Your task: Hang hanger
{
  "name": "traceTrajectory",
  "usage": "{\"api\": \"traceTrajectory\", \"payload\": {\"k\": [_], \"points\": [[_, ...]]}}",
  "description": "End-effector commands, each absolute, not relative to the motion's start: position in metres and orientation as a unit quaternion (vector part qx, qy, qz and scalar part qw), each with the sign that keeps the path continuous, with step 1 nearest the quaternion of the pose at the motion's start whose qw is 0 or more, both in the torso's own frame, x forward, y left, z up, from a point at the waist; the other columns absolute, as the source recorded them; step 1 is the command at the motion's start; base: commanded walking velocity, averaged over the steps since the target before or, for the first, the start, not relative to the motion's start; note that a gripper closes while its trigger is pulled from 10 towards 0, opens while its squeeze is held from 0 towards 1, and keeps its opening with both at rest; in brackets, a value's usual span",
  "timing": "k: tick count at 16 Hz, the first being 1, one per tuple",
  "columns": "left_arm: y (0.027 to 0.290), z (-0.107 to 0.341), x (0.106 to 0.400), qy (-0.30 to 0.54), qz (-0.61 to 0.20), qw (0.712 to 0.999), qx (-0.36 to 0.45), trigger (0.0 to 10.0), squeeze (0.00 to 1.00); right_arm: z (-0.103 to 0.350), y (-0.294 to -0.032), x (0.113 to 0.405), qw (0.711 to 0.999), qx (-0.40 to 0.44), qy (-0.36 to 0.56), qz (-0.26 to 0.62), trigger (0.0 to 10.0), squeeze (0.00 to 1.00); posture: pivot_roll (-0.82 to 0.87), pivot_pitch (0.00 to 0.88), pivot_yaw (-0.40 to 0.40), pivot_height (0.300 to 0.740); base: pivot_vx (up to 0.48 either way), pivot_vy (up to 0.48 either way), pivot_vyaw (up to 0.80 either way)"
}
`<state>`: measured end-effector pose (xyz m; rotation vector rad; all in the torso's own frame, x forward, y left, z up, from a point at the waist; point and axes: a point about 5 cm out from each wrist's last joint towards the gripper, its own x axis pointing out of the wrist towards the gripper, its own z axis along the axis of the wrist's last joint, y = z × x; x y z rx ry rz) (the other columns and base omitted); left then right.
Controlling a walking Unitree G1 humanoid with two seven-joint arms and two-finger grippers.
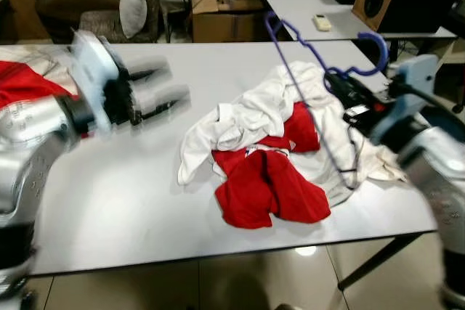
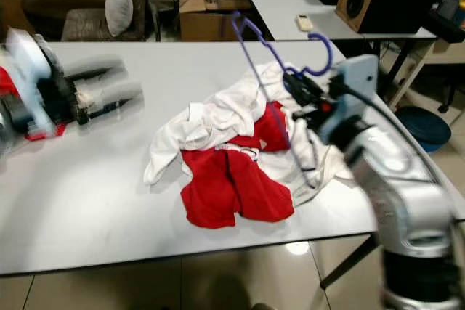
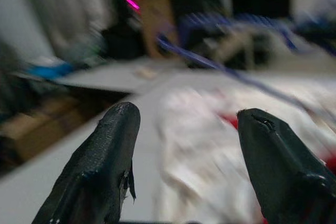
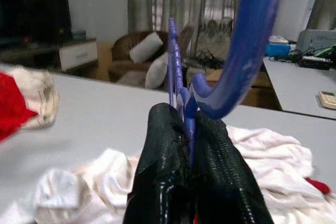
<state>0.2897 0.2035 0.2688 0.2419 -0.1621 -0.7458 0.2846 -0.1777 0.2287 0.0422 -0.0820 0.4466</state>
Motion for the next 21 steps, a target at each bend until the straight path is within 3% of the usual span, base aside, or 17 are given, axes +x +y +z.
{"api": "traceTrajectory", "payload": {"k": [1, 4, 5, 8, 14, 21], "points": [[0.211, 0.276, 0.295, -0.098, -0.311, 0.941, 0.087, 10.0, 0.0, 0.241, -0.175, 0.284, 0.978, 0.011, -0.068, 0.199, 10.0, 0.0, -0.08, 0.0, -0.032, 0.74, 0.0, 0.0, 0.0], [0.204, 0.266, 0.299, -0.104, -0.241, 0.962, 0.074, 10.0, 0.0, 0.231, -0.162, 0.281, 0.983, 0.002, -0.057, 0.176, 10.0, 0.0, -0.08, 0.0, -0.02, 0.74, 0.0, 0.0, 0.0], [0.197, 0.255, 0.3, -0.096, -0.208, 0.972, 0.056, 10.0, 0.0, 0.228, -0.158, 0.281, 0.988, -0.007, -0.077, 0.135, 10.0, 0.0, -0.08, 0.0, -0.018, 0.74, 0.0, 0.0, 0.0], [0.179, 0.218, 0.292, -0.054, -0.158, 0.985, 0.049, 10.0, 0.0, 0.208, -0.14, 0.271, 0.989, 0.022, -0.064, 0.129, 10.0, 0.0, -0.08, 0.0, -0.013, 0.74, 0.0, 0.116, 0.0], [0.167, 0.192, 0.285, -0.022, -0.131, 0.987, 0.087, 10.0, 0.0, 0.188, -0.146, 0.268, 0.996, 0.04, -0.05, 0.061, 10.0, 0.0, -0.06, 0.0, -0.017, 0.74, 0.0, 0.384, 0.0], [0.161, 0.198, 0.293, -0.036, -0.125, 0.986, 0.104, 10.0, 0.0, 0.19, -0.143, 0.268, 0.995, 0.024, -0.074, 0.063, 10.0, 0.0, -0.07, 0.0, -0.008, 0.74, 0.0, 0.395, 0.0]]}}
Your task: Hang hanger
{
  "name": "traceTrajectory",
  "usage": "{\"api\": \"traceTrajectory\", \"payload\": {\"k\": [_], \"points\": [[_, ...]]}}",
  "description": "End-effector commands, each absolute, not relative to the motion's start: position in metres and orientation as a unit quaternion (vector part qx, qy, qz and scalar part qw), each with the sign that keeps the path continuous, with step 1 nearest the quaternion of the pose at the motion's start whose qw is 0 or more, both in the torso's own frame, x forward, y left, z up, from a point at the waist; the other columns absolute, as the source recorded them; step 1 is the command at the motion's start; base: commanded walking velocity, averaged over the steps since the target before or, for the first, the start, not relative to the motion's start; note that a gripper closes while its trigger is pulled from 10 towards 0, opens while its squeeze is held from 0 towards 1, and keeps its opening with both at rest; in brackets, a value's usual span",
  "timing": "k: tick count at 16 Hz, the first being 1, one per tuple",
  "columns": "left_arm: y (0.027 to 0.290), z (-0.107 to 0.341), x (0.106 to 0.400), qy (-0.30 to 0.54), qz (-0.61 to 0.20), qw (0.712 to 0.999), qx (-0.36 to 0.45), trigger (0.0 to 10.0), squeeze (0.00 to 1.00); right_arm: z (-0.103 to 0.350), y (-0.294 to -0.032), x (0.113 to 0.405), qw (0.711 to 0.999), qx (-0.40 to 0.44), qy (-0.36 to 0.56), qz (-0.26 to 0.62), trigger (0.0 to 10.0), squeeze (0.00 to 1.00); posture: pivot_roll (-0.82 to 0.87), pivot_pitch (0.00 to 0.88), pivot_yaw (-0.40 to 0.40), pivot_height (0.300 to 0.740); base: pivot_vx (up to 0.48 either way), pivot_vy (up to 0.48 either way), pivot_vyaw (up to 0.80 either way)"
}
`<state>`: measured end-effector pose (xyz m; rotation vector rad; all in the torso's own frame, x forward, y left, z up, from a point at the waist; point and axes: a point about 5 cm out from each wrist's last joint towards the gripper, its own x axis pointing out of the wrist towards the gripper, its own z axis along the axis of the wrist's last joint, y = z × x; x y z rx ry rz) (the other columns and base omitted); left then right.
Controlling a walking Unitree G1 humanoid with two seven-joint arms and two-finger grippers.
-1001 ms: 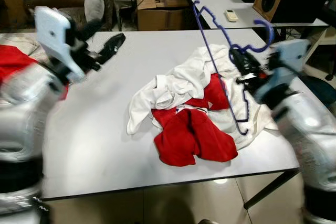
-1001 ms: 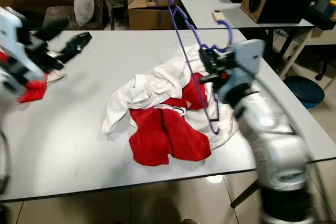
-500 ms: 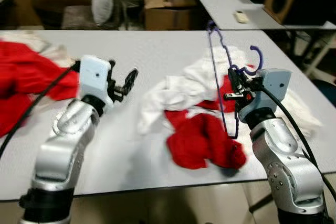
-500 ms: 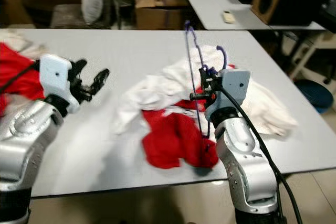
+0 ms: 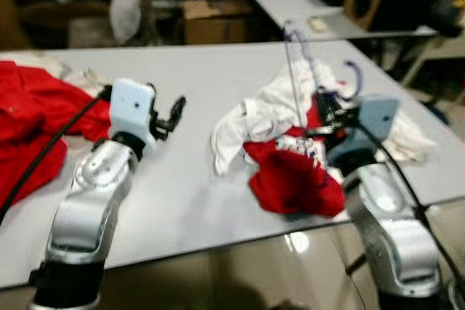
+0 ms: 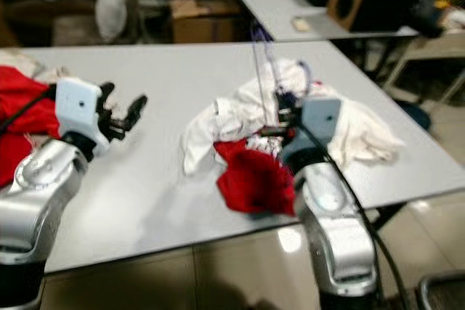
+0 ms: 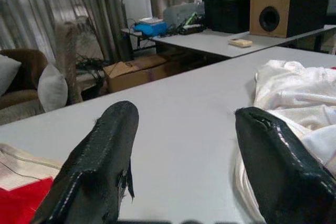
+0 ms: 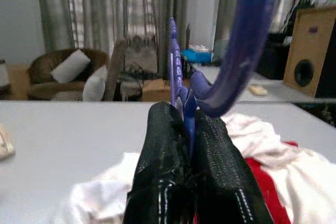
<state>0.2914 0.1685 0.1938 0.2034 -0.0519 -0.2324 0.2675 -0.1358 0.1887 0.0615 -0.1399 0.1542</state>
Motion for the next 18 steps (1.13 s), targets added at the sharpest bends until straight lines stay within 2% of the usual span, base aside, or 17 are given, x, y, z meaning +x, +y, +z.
{"api": "traceTrajectory", "payload": {"k": [1, 7, 11, 15, 18], "points": [[0.157, 0.199, 0.293, -0.036, -0.132, 0.985, 0.106, 10.0, 0.0, 0.189, -0.141, 0.268, 0.995, 0.025, -0.071, 0.072, 10.0, 0.0, -0.07, 0.0, -0.011, 0.74, 0.0, 0.394, 0.0], [0.163, 0.197, 0.292, -0.031, -0.125, 0.986, 0.104, 10.0, 0.0, 0.186, -0.129, 0.265, 0.992, 0.006, -0.074, 0.099, 10.0, 0.0, -0.08, 0.0, -0.025, 0.74, 0.0, 0.393, 0.0], [0.156, 0.196, 0.295, -0.028, -0.137, 0.984, 0.108, 10.0, 0.0, 0.178, -0.14, 0.268, 0.996, 0.0, -0.058, 0.072, 10.0, 0.0, -0.08, 0.0, -0.01, 0.74, 0.0, 0.393, 0.0], [0.167, 0.197, 0.3, -0.029, -0.114, 0.986, 0.116, 10.0, 0.0, 0.173, -0.136, 0.27, 0.996, 0.009, -0.046, 0.081, 10.0, 0.0, -0.09, 0.0, -0.017, 0.74, 0.0, 0.392, 0.0], [0.165, 0.195, 0.305, -0.03, -0.108, 0.987, 0.116, 10.0, 0.0, 0.169, -0.141, 0.27, 0.997, 0.001, -0.038, 0.073, 10.0, 0.0, -0.1, 0.0, -0.018, 0.74, 0.0, 0.391, 0.0]]}}
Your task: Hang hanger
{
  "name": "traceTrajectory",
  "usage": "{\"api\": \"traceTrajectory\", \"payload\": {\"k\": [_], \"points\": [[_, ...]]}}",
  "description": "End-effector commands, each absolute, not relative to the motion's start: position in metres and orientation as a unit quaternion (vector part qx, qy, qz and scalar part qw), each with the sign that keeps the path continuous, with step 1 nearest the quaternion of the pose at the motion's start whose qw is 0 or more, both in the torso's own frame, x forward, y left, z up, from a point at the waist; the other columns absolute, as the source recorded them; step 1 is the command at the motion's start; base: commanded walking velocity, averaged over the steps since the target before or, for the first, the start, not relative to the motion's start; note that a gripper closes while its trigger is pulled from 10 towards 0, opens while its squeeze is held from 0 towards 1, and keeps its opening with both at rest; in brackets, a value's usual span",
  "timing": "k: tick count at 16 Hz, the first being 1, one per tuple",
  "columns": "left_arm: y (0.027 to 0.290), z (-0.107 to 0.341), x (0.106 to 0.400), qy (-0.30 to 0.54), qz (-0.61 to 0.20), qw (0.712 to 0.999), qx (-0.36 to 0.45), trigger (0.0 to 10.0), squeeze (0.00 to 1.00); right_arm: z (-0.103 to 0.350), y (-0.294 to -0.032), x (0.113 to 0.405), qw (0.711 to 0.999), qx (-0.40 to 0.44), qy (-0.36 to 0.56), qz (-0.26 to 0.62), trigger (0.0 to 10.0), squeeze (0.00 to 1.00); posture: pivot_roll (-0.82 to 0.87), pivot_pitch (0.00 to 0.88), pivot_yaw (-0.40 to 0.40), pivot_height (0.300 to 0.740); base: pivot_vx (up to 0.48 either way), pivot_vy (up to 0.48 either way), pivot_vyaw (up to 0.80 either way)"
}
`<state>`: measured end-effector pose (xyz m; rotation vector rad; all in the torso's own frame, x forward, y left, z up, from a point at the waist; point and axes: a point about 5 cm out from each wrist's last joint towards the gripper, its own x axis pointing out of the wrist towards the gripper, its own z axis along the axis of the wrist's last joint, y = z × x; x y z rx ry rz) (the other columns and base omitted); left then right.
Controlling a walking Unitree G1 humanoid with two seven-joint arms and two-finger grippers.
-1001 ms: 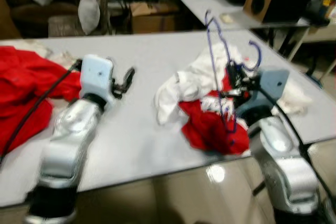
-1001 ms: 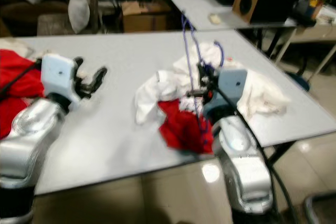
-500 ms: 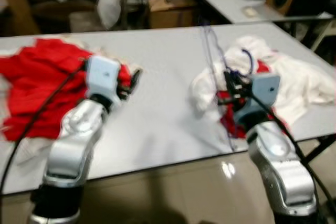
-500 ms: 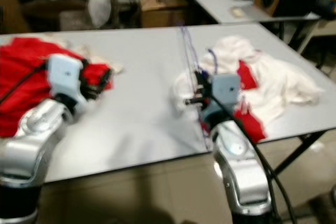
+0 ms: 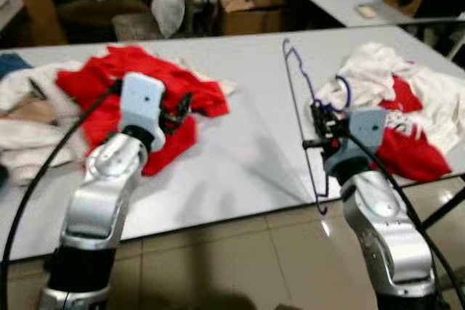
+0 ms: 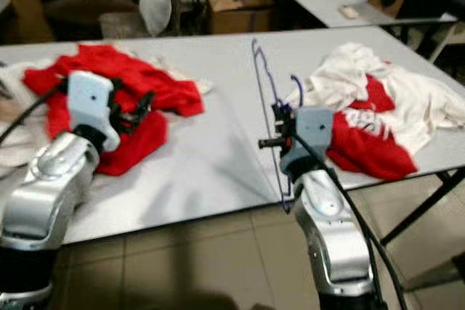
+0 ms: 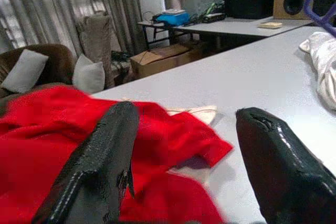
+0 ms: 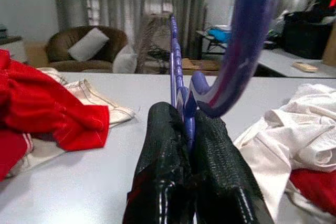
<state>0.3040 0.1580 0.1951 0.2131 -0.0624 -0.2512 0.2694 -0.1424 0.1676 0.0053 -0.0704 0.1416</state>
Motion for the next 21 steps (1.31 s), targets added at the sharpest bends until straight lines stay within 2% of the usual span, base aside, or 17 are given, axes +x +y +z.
{"api": "traceTrajectory", "payload": {"k": [1, 3, 7, 9, 12, 15, 17, 18, 19, 21], "points": [[0.163, 0.195, 0.306, -0.03, -0.109, 0.987, 0.113, 10.0, 0.0, 0.169, -0.142, 0.271, 0.997, 0.002, -0.037, 0.071, 10.0, 0.0, -0.1, 0.0, -0.014, 0.74, 0.0, 0.394, 0.0], [0.156, 0.195, 0.305, -0.031, -0.125, 0.987, 0.099, 10.0, 0.0, 0.168, -0.144, 0.272, 0.997, 0.004, -0.033, 0.067, 10.0, 0.0, -0.1, 0.0, -0.011, 0.74, 0.0, 0.266, 0.0], [0.157, 0.19, 0.314, -0.027, -0.102, 0.99, 0.097, 10.0, 0.0, 0.165, -0.149, 0.273, 0.998, -0.001, -0.024, 0.053, 10.0, 0.0, -0.11, 0.0, -0.018, 0.74, 0.0, -0.48, 0.0], [0.161, 0.185, 0.316, -0.015, -0.087, 0.991, 0.099, 10.0, 0.0, 0.162, -0.155, 0.275, 0.998, -0.015, -0.017, 0.056, 10.0, 0.0, -0.11, 0.0, -0.027, 0.74, 0.0, 0.0, 0.0], [0.164, 0.18, 0.322, 0.001, -0.093, 0.986, 0.141, 10.0, 0.0, 0.161, -0.161, 0.277, 0.998, -0.021, -0.009, 0.053, 10.0, 0.0, -0.11, 0.0, -0.017, 0.74, 0.0, 0.0, 0.0], [0.167, 0.177, 0.346, 0.01, -0.114, 0.978, 0.175, 10.0, 0.0, 0.149, -0.185, 0.274, 1.0, 0.023, 0.021, 0.002, 10.0, 0.0, -0.13, 0.0, -0.018, 0.74, 0.0, 0.0, 0.0], [0.16, 0.184, 0.361, -0.002, -0.134, 0.978, 0.159, 10.0, 0.0, 0.15, -0.192, 0.272, 0.999, 0.035, 0.024, -0.02, 10.0, 0.0, -0.17, 0.0, -0.023, 0.74, 0.0, 0.0, 0.0], [0.159, 0.185, 0.372, -0.001, -0.133, 0.974, 0.185, 10.0, 0.0, 0.149, -0.192, 0.271, 0.999, 0.031, 0.026, -0.022, 10.0, 0.0, -0.2, 0.0, -0.018, 0.74, 0.0, 0.0, 0.0], [0.163, 0.181, 0.384, 0.019, -0.11, 0.972, 0.207, 10.0, 0.0, 0.148, -0.192, 0.27, 0.999, 0.028, 0.029, -0.022, 10.0, 0.0, -0.2, 0.0, -0.014, 0.74, 0.0, 0.0, 0.0], [0.171, 0.179, 0.394, 0.041, -0.062, 0.982, 0.172, 10.0, 0.0, 0.147, -0.194, 0.268, 0.999, 0.029, 0.031, -0.022, 10.0, 0.0, -0.19, 0.0, -0.017, 0.74, 0.0, 0.0, 0.0]]}}
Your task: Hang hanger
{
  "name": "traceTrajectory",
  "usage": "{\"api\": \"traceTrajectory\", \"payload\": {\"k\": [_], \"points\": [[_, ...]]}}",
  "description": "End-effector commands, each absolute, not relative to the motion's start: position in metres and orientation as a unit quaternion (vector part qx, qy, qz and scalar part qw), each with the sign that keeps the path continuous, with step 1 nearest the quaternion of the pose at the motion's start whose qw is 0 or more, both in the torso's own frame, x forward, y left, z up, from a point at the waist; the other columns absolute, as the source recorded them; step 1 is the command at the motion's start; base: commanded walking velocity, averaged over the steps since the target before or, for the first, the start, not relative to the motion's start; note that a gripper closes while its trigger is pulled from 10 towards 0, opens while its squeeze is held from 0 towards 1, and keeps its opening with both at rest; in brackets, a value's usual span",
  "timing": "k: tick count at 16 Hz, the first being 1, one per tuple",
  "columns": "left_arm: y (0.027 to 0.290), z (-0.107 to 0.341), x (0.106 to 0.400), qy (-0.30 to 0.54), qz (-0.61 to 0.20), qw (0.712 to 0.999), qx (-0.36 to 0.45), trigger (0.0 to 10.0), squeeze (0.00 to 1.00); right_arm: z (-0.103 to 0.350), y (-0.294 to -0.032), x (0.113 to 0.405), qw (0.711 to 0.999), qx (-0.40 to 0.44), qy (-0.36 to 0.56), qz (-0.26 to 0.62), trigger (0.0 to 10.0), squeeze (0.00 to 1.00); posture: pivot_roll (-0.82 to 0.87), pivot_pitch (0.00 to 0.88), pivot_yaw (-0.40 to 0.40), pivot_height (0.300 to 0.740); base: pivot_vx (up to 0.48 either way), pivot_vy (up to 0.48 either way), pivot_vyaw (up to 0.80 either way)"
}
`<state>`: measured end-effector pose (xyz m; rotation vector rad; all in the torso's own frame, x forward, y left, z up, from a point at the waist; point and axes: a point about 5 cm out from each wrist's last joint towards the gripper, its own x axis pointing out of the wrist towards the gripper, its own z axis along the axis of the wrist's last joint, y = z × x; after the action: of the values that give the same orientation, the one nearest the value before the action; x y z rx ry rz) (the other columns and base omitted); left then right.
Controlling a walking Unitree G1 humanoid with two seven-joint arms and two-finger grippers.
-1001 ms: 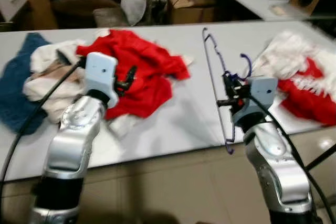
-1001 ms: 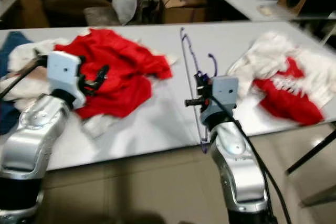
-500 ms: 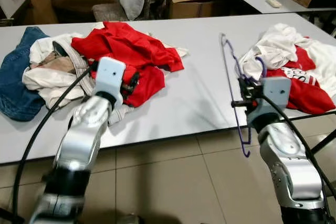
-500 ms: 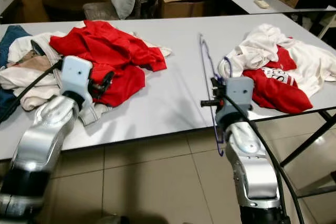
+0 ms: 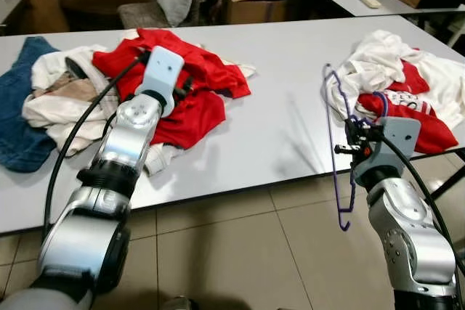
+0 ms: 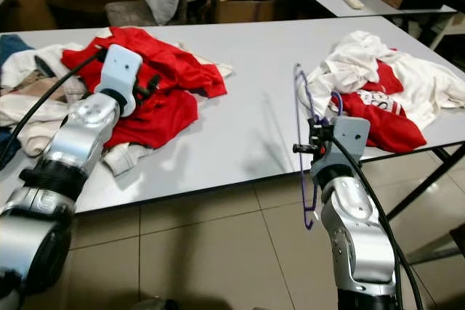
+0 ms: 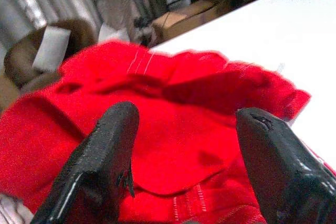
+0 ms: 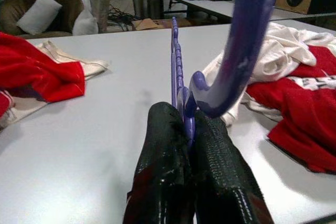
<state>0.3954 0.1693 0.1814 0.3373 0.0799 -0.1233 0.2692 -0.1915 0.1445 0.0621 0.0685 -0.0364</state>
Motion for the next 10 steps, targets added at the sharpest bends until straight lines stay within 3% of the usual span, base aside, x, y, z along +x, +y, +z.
{"api": "traceTrajectory", "payload": {"k": [1, 2, 5, 10], "points": [[0.187, 0.18, 0.401, 0.067, 0.005, 0.992, 0.105, 10.0, 0.0, 0.149, -0.193, 0.267, 0.999, 0.031, 0.033, -0.025, 10.0, 0.0, -0.23, 0.0, -0.005, 0.74, 0.0, 0.0, 0.0], [0.196, 0.178, 0.402, 0.082, 0.037, 0.994, 0.067, 10.0, 0.0, 0.151, -0.191, 0.265, 0.999, 0.03, 0.031, -0.026, 10.0, 0.0, -0.23, 0.0, -0.001, 0.74, 0.0, 0.0, 0.0], [0.203, 0.18, 0.403, 0.077, 0.075, 0.993, 0.056, 10.0, 0.0, 0.152, -0.193, 0.259, 0.999, 0.024, 0.03, -0.029, 10.0, 0.0, -0.27, 0.0, 0.017, 0.74, 0.0, 0.0, 0.0], [0.17, 0.184, 0.412, 0.063, 0.003, 0.994, -0.091, 10.0, 0.0, 0.152, -0.19, 0.261, 0.999, 0.024, 0.034, -0.023, 10.0, 0.0, -0.25, 0.0, 0.007, 0.74, 0.0, 0.0, 0.0]]}}
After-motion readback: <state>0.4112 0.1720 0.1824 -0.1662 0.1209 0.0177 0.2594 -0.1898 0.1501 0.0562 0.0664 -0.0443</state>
